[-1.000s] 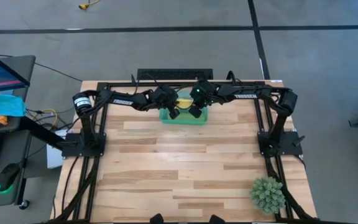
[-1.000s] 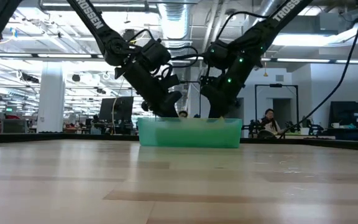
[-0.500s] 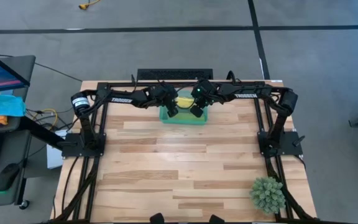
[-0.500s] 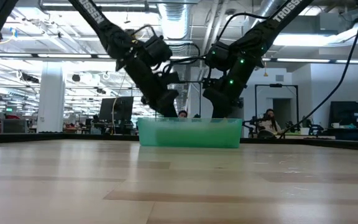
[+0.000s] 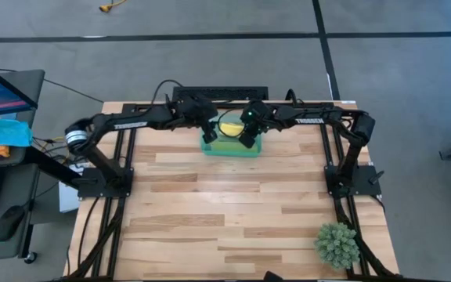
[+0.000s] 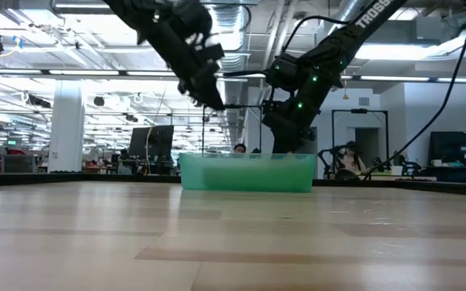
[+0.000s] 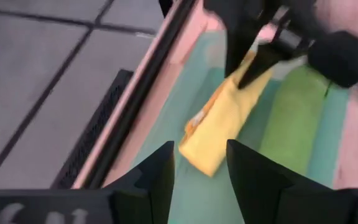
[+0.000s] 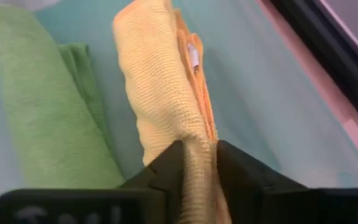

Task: Roll microfiber towels into tight, uniform cylinder then place into a basket
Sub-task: Put the rolled yellow microfiber towel into the green bin, then return to Home Position

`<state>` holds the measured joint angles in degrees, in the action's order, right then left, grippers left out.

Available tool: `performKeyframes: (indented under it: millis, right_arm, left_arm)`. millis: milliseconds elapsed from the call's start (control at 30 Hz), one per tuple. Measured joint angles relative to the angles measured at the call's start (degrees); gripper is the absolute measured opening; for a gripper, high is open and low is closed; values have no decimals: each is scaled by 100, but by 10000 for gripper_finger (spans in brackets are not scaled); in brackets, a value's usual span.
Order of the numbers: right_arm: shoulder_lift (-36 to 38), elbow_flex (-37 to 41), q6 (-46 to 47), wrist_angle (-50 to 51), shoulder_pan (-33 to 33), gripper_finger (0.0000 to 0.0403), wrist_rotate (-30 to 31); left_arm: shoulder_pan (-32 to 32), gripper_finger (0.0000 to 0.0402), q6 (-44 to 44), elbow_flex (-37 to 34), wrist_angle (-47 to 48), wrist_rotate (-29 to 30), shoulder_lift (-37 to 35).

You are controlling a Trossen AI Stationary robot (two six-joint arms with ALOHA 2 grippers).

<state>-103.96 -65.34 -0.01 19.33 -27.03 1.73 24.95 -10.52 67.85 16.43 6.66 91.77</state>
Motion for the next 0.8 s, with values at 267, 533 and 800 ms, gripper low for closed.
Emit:
performKeyframes:
  millis: [267,533,800]
  right_arm:
    - [1,-601,105,881,-4,221,128]
    - [538,-1020,-33,1978,527,232,114]
    - [1945,-243,-33,1869,1801,230,136]
  left_arm:
    - [-179,135,113,0,632,-36,-759]
    - [-460,135,487,-673,591,-238,-1492]
    - [-1053,135,1159,-2443,-426,-274,-2846]
